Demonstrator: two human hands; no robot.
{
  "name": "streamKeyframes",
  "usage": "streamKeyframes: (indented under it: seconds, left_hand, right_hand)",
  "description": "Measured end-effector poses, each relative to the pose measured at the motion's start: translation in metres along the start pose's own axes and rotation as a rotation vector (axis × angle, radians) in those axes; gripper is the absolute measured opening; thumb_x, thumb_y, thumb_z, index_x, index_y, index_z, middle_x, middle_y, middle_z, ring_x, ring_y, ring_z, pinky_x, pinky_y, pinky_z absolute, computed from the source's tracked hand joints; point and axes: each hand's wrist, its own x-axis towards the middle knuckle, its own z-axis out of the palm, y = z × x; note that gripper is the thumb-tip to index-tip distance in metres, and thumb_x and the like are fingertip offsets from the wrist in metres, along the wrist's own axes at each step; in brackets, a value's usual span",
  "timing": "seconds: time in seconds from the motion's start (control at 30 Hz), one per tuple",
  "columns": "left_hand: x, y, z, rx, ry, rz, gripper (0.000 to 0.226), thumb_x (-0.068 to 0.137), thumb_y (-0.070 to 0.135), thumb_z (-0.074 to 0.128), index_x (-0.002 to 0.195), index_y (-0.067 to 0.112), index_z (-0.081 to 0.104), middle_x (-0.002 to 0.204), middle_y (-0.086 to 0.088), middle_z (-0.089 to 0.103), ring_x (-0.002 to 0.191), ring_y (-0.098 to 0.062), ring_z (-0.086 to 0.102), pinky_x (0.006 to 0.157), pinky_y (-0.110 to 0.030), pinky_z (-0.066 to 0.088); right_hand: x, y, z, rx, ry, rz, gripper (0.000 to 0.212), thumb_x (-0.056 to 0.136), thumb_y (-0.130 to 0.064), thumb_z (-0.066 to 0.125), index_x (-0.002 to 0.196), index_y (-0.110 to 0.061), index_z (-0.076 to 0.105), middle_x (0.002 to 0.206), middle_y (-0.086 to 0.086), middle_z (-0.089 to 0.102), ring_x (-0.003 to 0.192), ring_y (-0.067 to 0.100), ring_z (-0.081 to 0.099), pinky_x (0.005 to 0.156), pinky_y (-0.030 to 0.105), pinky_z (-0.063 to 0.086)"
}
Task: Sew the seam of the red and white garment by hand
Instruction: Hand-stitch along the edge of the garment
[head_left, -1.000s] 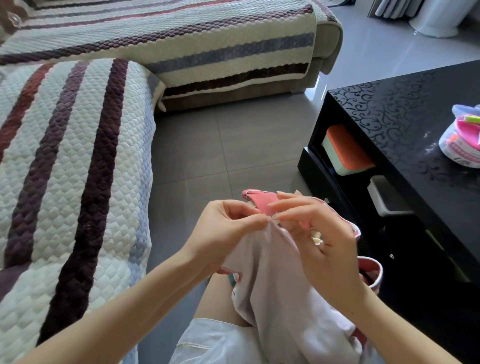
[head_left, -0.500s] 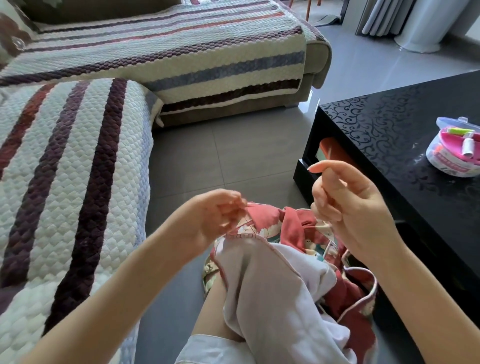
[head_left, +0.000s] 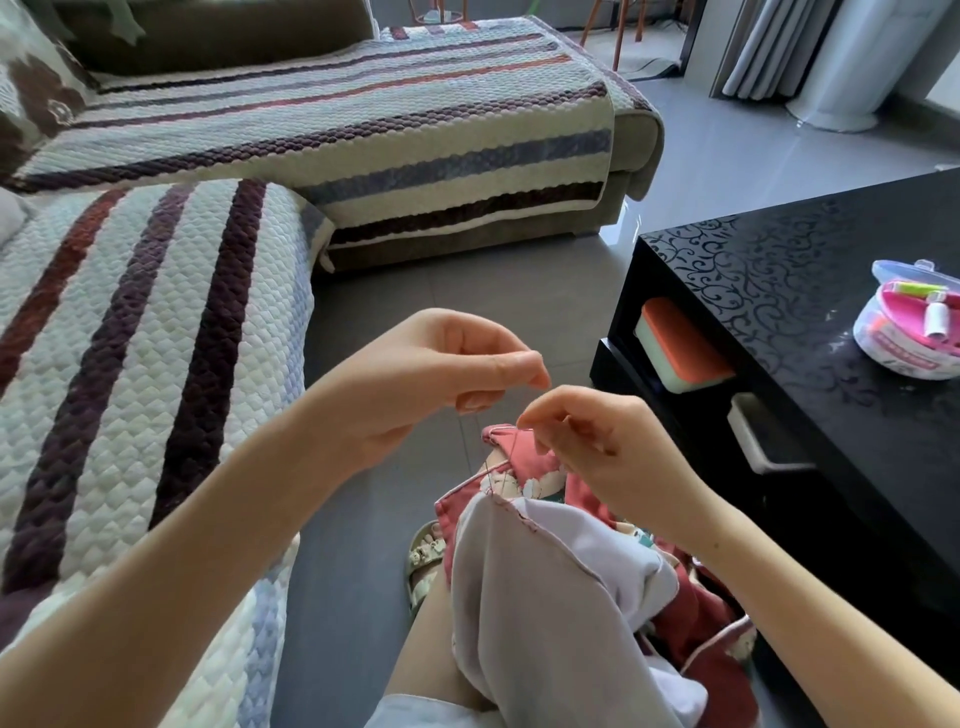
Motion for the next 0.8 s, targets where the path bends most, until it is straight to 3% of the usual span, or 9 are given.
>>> streamKeyframes:
  seconds: [0.1, 0.17, 0.3, 0.43, 0.53, 0.67, 0.8]
  left_hand:
    - [0.003, -0.004, -0.003, -0.034, 0.03, -0.022, 0.016, 0.076, 0.026, 0.065, 0.072, 0.014, 0.076, 0.059, 0.006, 0.058, 0.054, -0.007, 0.041, 0.052, -0.013, 0.035]
    - [0.005, -0.01, -0.004, -0.061, 0.051, -0.042, 0.017, 0.076, 0.027, 0.065, 0.071, 0.014, 0.075, 0.053, 0.007, 0.054, 0.053, -0.007, 0.041, 0.052, -0.014, 0.035]
    - [0.008, -0.024, -0.003, -0.09, 0.07, -0.066, 0.017, 0.075, 0.027, 0.065, 0.072, 0.012, 0.072, 0.055, 0.005, 0.057, 0.054, -0.008, 0.048, 0.057, -0.014, 0.042]
    - [0.009, -0.048, 0.003, 0.011, -0.022, -0.007, 0.022, 0.082, 0.033, 0.066, 0.086, 0.012, 0.073, 0.086, -0.009, 0.07, 0.086, -0.015, 0.063, 0.088, -0.031, 0.048]
    - [0.005, -0.068, 0.015, 0.023, -0.177, -0.046, 0.026, 0.087, 0.042, 0.056, 0.096, 0.022, 0.071, 0.103, -0.005, 0.068, 0.104, -0.018, 0.061, 0.102, -0.038, 0.042]
    - [0.0, -0.083, 0.024, 0.139, -0.297, -0.142, 0.029, 0.074, 0.044, 0.068, 0.091, 0.021, 0.067, 0.089, 0.007, 0.061, 0.086, -0.006, 0.056, 0.079, -0.024, 0.041]
    - [-0.003, -0.09, 0.025, 0.038, -0.247, -0.147, 0.013, 0.07, 0.027, 0.077, 0.077, 0.021, 0.068, 0.071, 0.007, 0.055, 0.069, -0.006, 0.049, 0.066, -0.023, 0.039]
  right_hand:
    - [-0.006, -0.01, 0.002, 0.175, -0.046, -0.033, 0.017, 0.089, -0.004, 0.055, 0.088, -0.019, 0.063, 0.07, 0.009, 0.061, 0.058, 0.021, 0.055, 0.058, 0.02, 0.046]
    - [-0.01, -0.016, 0.001, 0.387, -0.044, -0.021, 0.013, 0.09, -0.001, 0.054, 0.094, -0.012, 0.06, 0.066, 0.007, 0.059, 0.056, 0.02, 0.048, 0.056, 0.019, 0.044]
    - [-0.012, -0.022, -0.002, 0.632, -0.008, 0.001, 0.033, 0.087, -0.008, 0.058, 0.115, -0.024, 0.065, 0.065, 0.006, 0.058, 0.056, 0.015, 0.049, 0.057, 0.02, 0.045]
    - [-0.011, -0.03, -0.008, 0.653, 0.037, 0.02, 0.013, 0.079, -0.017, 0.062, 0.081, -0.019, 0.074, 0.063, 0.006, 0.061, 0.052, 0.015, 0.052, 0.054, 0.02, 0.046]
    - [-0.01, -0.034, -0.015, 0.716, 0.039, 0.053, 0.01, 0.077, -0.018, 0.061, 0.078, -0.017, 0.071, 0.063, 0.009, 0.062, 0.05, 0.018, 0.054, 0.052, 0.022, 0.048]
    - [-0.007, -0.033, -0.027, 0.689, 0.08, 0.062, 0.009, 0.075, -0.019, 0.061, 0.076, -0.016, 0.07, 0.062, 0.01, 0.062, 0.05, 0.021, 0.054, 0.051, 0.023, 0.049]
    - [-0.004, -0.025, -0.036, 0.64, 0.122, 0.082, 0.008, 0.075, -0.021, 0.063, 0.077, -0.016, 0.069, 0.064, 0.012, 0.063, 0.053, 0.024, 0.057, 0.054, 0.028, 0.052]
